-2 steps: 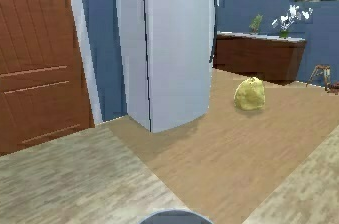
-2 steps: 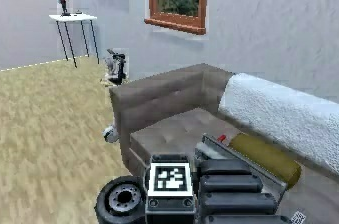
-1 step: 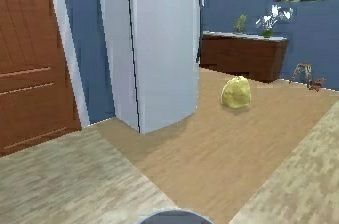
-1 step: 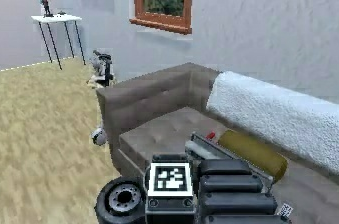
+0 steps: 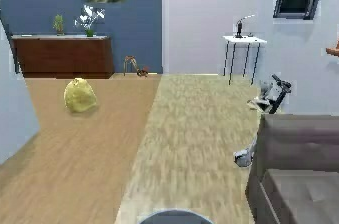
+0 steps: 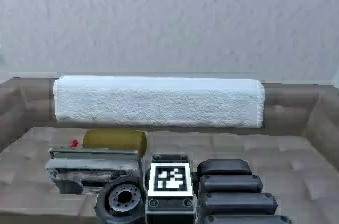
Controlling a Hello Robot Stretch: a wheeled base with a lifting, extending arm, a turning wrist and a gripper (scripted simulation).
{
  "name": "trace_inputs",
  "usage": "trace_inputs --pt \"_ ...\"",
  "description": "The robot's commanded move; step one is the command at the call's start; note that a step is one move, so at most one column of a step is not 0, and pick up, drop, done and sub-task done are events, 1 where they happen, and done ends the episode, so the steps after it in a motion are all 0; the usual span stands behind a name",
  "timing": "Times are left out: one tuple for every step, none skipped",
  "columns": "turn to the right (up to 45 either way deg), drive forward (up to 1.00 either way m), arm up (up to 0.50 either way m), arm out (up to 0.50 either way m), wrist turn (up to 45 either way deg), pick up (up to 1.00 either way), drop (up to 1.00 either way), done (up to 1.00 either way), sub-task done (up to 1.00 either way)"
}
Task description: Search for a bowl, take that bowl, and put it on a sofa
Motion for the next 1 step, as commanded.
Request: trace_inputs --pt "45.0 0.00 0.00 0.00 0.0 0.00 0.00 0.00 0.00"
